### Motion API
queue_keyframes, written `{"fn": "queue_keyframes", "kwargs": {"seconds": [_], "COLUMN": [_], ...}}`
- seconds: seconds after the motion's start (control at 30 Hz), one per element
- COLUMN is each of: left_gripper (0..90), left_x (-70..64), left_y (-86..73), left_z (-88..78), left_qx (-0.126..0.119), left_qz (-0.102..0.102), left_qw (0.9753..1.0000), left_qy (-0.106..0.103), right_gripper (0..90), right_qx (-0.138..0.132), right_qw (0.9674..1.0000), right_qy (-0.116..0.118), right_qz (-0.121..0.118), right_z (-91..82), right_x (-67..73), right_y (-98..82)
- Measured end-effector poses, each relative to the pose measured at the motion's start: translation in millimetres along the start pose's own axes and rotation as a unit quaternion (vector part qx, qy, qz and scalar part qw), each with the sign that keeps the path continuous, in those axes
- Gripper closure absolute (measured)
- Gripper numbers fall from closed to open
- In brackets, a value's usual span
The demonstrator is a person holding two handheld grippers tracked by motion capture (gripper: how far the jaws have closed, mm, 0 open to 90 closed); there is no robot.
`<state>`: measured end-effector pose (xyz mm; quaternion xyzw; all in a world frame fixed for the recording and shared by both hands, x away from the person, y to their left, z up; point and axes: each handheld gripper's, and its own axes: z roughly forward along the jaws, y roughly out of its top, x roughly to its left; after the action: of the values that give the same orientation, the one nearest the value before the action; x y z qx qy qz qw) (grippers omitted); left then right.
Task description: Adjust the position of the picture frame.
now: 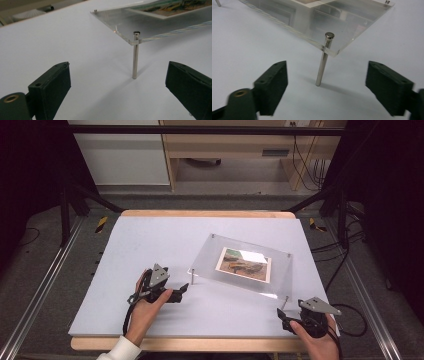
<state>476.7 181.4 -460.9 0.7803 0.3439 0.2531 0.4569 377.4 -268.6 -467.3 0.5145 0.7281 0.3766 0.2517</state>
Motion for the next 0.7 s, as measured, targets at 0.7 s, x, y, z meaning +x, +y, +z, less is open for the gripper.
{"fn": "queue_keyframes", "kwargs": {"seconds": [0.7], "left_gripper": [6.4], "left_x": [-23.6], "left_y": [0.7], "left_z": [12.0], "left_qx": [0.022], "left_qz": [0.015], "left_qw": [0.9991], "left_qy": [-0.033], "right_gripper": [46.1], "right_qx": [-0.013], "right_qw": [0.9995], "right_qy": [0.020], "right_qz": [0.019], "right_z": [10.5], "right_x": [-5.7], "right_y": [-6.6]}}
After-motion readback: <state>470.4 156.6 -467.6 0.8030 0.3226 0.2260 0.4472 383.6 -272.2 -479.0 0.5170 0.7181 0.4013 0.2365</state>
